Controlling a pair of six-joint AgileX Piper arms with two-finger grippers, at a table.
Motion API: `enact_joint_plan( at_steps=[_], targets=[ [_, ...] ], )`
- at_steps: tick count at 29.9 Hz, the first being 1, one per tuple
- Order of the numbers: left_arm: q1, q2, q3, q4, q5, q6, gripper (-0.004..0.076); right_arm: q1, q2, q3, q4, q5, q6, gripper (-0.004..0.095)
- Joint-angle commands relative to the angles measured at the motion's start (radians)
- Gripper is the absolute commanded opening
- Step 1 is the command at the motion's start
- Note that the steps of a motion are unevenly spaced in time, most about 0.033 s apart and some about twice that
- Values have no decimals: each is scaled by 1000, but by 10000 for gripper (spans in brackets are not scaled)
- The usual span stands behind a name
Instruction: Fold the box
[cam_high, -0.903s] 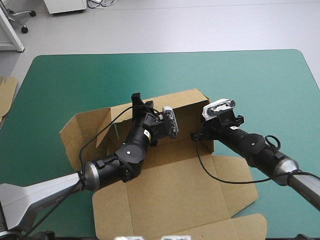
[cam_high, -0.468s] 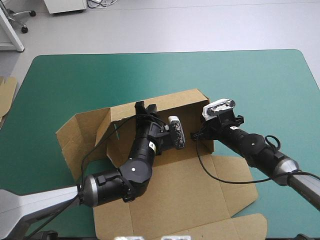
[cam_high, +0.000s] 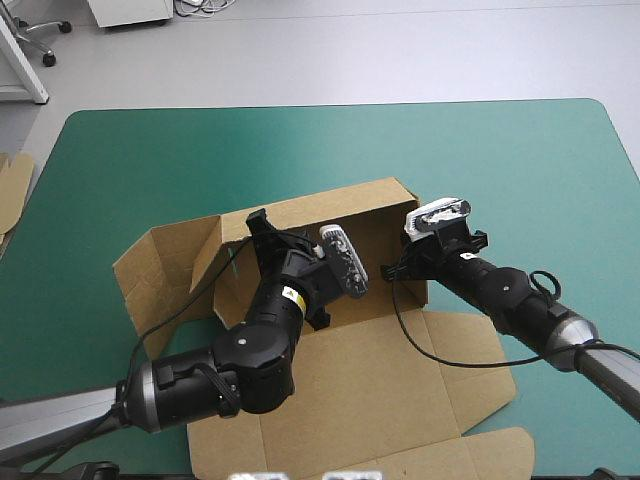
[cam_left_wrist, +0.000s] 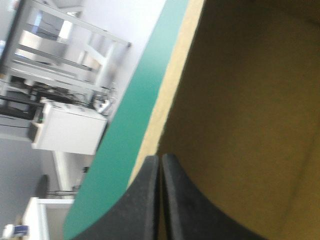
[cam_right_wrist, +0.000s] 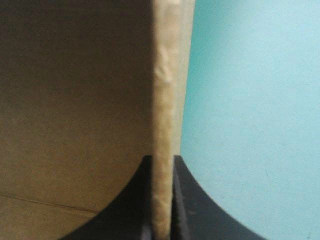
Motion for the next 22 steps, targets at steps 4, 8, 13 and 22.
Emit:
enact_joint_plan(
  at_steps=[4,8,13,22],
  targets=[
    [29,-54,-213,-205,2,176,-6,8,-20,-28,-7,34,-1,-14],
    [183,-54,-315,-339,-32,223,-6,8,-20,-28,-7,36,-1,-14],
    [504,-54,-400,-569,-138,329,-6,8,-20,-28,-7,42,-1,-14],
    [1160,-22,-412,-1274,-217,711,-6,8,-20,-28,-10,45,-3,-14]
  ],
)
